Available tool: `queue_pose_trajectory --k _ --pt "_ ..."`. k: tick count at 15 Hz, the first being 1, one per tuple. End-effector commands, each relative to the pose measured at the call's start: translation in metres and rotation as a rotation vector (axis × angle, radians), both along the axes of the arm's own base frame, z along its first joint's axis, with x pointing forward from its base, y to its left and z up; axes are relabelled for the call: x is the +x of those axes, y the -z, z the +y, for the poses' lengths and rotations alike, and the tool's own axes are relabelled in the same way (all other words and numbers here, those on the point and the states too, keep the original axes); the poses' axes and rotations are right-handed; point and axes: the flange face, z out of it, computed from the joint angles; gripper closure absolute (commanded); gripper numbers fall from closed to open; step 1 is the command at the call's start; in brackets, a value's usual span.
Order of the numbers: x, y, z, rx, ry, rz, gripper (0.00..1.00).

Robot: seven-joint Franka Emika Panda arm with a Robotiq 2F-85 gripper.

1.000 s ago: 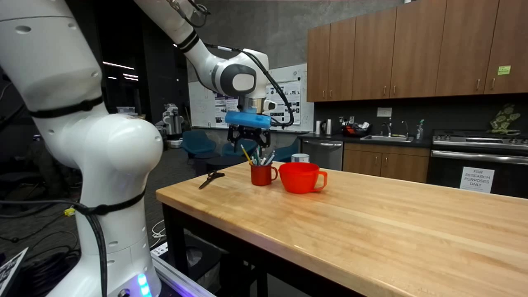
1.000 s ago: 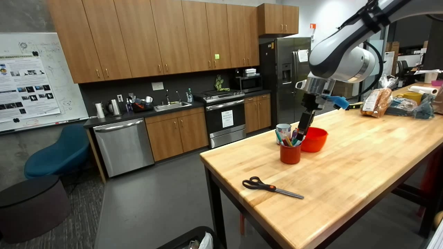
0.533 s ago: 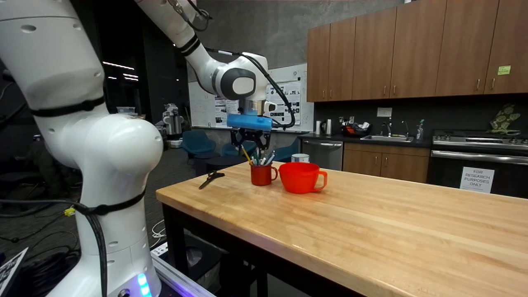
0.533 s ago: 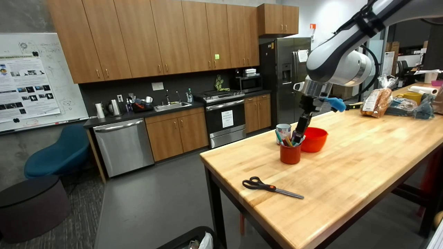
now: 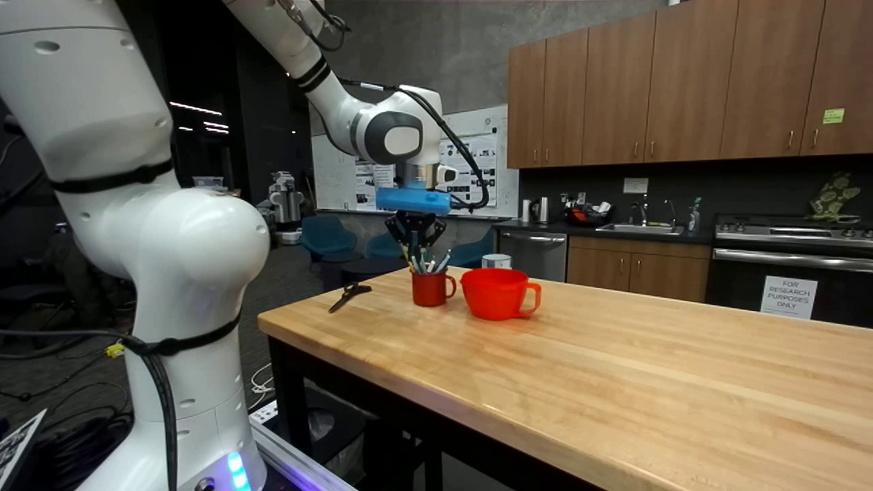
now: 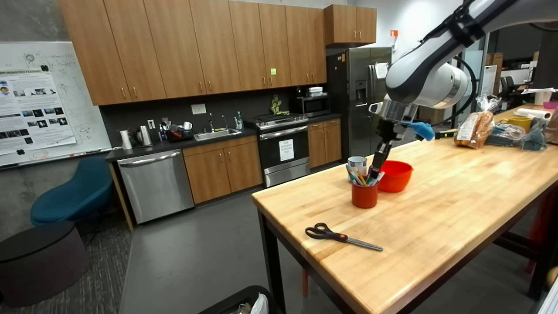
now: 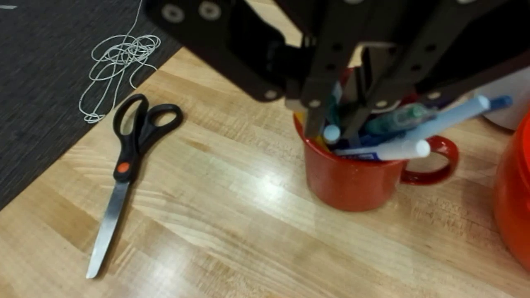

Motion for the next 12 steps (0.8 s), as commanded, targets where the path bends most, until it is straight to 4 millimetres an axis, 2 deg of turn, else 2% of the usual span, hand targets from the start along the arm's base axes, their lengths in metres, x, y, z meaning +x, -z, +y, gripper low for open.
queue_pose_trajectory --k 1,3,9,12 --pt "0.002 -0.011 0.001 -0.015 -0.008 -0.028 0.98" --pt "0.003 -0.017 0.001 -0.021 -0.009 -0.038 1.00" --pt "0.005 -0.048 0.004 -0.091 -0.036 -0.046 0.98" --pt "0.006 -0.056 0.007 -0.125 -0.051 -0.040 0.98"
